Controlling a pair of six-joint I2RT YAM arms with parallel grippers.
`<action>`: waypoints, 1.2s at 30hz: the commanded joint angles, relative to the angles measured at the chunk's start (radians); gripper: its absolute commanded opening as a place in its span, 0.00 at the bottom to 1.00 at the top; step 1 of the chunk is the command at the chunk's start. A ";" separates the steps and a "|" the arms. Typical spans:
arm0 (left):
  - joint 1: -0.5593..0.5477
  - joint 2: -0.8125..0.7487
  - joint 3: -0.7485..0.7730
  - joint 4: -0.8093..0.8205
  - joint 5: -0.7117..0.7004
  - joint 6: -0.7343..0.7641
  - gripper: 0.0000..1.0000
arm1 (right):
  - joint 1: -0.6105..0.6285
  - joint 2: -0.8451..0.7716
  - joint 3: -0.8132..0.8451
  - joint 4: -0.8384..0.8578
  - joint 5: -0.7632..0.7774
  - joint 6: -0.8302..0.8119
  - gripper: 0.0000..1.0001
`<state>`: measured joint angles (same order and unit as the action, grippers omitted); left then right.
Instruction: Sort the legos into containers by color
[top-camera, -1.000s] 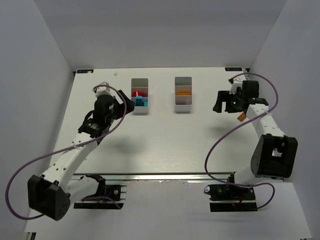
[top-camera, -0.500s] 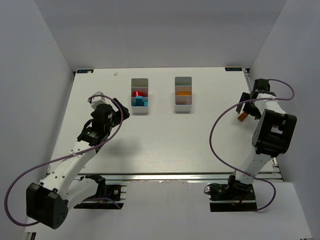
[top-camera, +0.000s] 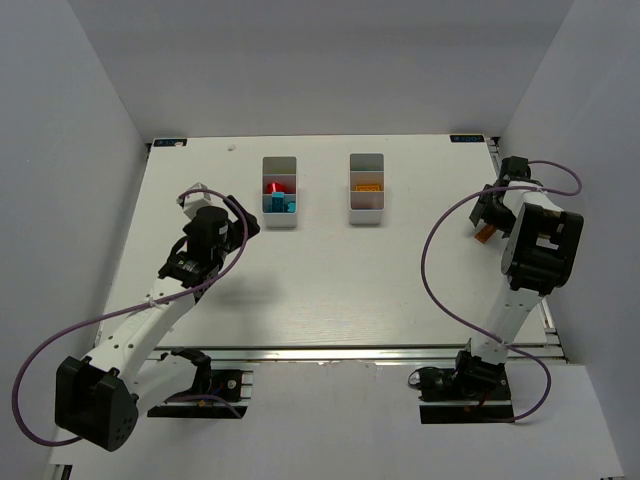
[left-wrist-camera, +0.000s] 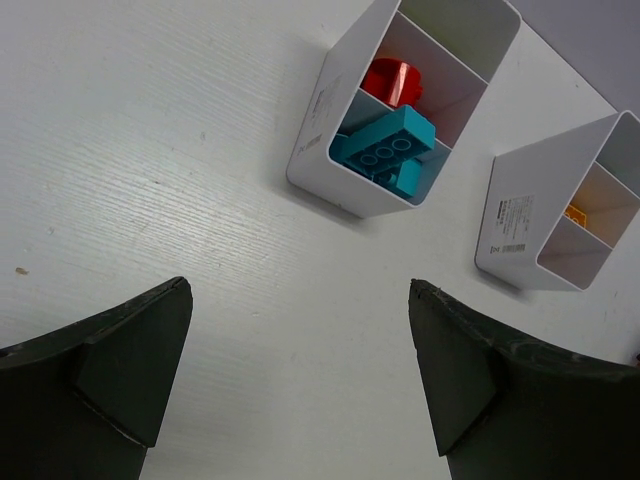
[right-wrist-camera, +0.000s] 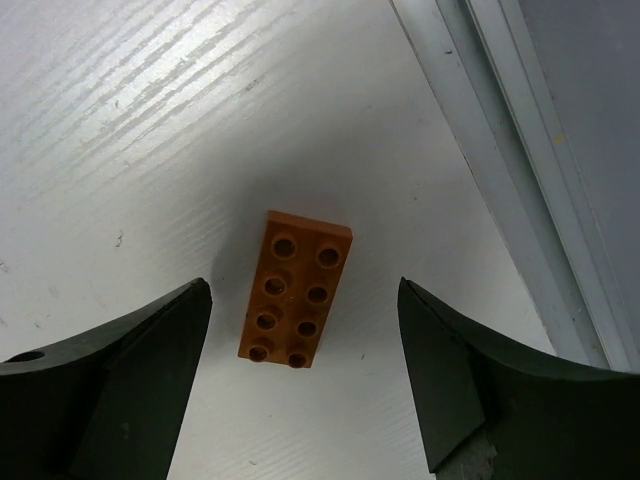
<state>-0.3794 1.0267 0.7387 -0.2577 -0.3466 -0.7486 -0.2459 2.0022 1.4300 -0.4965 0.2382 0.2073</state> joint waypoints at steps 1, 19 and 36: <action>0.005 -0.004 0.031 -0.017 -0.029 0.011 0.98 | 0.000 -0.014 -0.017 0.006 0.039 0.052 0.80; 0.005 -0.025 0.045 -0.035 -0.055 0.012 0.98 | 0.000 0.001 -0.013 -0.007 0.067 0.070 0.56; 0.005 -0.039 0.064 -0.045 -0.058 0.015 0.98 | -0.009 -0.082 0.003 0.108 -0.199 -0.069 0.00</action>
<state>-0.3794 1.0168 0.7620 -0.2932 -0.3859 -0.7414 -0.2497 1.9934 1.4097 -0.4591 0.1642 0.2005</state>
